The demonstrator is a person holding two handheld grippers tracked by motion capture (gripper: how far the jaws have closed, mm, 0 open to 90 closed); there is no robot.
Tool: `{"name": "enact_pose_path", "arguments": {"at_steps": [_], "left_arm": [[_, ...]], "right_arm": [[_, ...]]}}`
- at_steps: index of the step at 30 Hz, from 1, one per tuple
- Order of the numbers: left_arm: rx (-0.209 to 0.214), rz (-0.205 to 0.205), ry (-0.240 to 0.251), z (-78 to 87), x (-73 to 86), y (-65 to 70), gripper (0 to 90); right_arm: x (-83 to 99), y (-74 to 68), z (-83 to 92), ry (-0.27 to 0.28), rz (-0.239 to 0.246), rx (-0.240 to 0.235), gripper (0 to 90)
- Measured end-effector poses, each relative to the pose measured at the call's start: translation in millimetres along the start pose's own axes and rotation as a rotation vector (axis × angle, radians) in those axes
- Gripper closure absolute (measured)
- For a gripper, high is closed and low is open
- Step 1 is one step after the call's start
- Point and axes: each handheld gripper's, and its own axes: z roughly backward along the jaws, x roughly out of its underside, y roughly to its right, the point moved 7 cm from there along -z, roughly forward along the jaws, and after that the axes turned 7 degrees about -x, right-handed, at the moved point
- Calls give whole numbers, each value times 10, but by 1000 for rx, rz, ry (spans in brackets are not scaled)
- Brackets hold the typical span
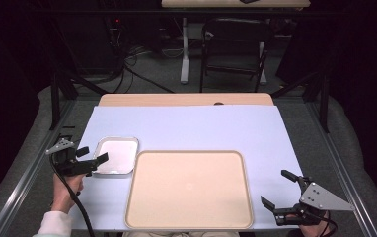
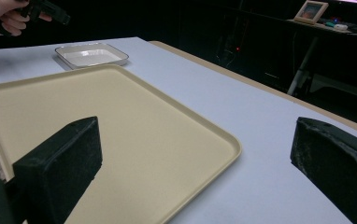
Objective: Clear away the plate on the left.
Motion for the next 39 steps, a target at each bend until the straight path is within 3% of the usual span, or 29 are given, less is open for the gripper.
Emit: {"name": "enact_pose_path", "arguments": {"at_steps": [12, 15, 22, 30, 39], "left_arm": [[-57, 34, -29, -129, 15, -210, 45], [-88, 40, -47, -169, 26, -279, 74], [-136, 72, -82, -233, 82, -388, 210], [-156, 112, -108, -295, 145, -482, 337], [-202, 148, -170, -394, 265, -597, 485]], "right_arm": [[6, -2, -5, -7, 0, -2, 22], [8, -4, -7, -9, -1, -3, 24], [11, -6, -9, -12, -1, -2, 35], [12, -5, -11, -12, 2, -2, 36], [12, -6, -11, -13, 2, -3, 37]]}}
